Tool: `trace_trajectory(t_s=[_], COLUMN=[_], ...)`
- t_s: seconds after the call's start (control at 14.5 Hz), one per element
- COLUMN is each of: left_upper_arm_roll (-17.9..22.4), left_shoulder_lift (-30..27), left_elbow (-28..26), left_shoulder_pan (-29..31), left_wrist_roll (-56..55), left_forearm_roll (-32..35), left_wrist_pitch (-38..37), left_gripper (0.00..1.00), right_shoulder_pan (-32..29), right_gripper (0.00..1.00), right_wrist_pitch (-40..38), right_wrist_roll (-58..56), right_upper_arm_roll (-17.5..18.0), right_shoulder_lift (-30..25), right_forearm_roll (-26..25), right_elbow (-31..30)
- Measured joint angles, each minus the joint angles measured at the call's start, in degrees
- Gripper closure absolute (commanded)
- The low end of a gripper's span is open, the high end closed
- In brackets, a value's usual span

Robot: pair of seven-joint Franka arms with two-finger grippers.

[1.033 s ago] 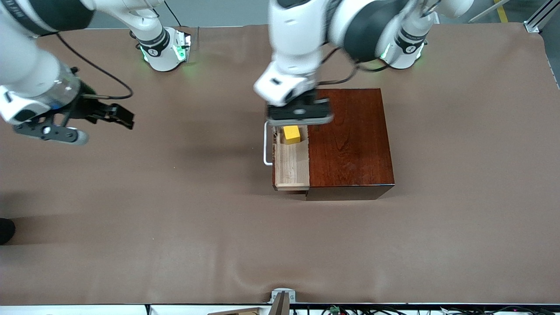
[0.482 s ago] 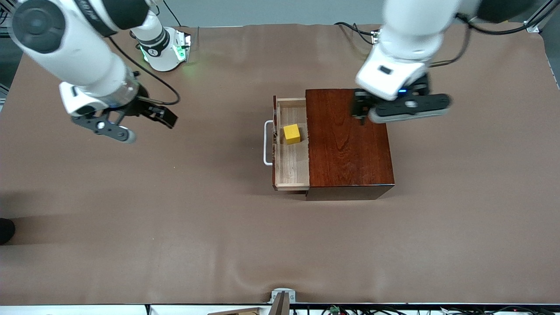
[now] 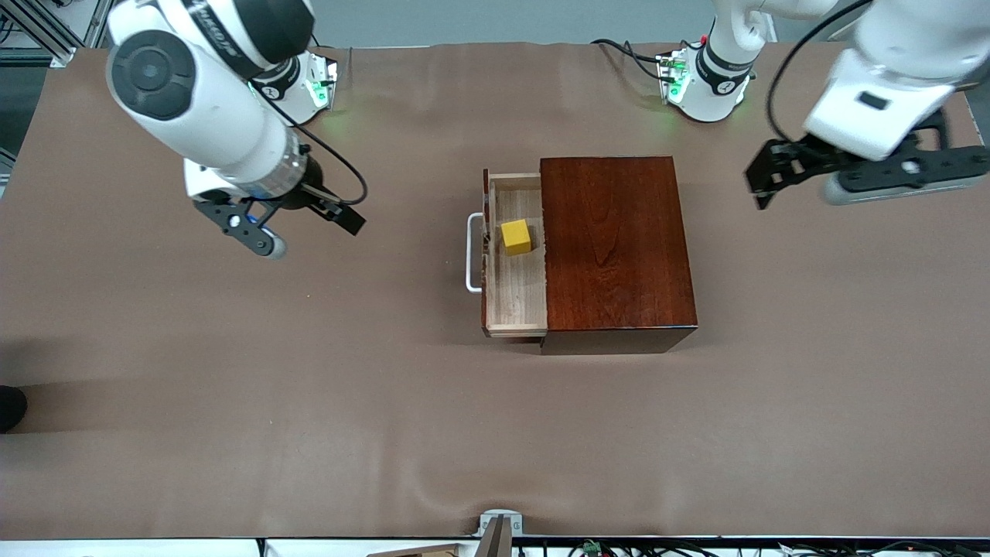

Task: Open drawer, take yellow block, close drawer

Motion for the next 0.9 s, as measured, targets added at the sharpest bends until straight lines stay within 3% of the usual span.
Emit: trace_trajectory(t_s=[0.55, 0.9], left_upper_arm_roll=[-0.16, -5.29], left_shoulder_lift=[-2.67, -4.94], left_elbow=[-3.56, -9.49], left_shoulder_pan=[7.91, 15.96], left_wrist_roll=[12.26, 15.05], left_forearm_roll=[-2.53, -5.17], left_wrist_pitch=[0.0, 1.84], left_gripper=[0.0, 0.0], right_shoulder_pan=[8.33, 12.46], right_gripper=[0.0, 0.0], right_wrist_pitch=[8.55, 14.13], right_wrist_roll=[27.19, 39.89], right_upper_arm_roll=[0.07, 0.06], right_shoulder_lift=[5.88, 9.93], right_forearm_roll=[3.09, 3.09], right_elbow=[-0.04, 0.29])
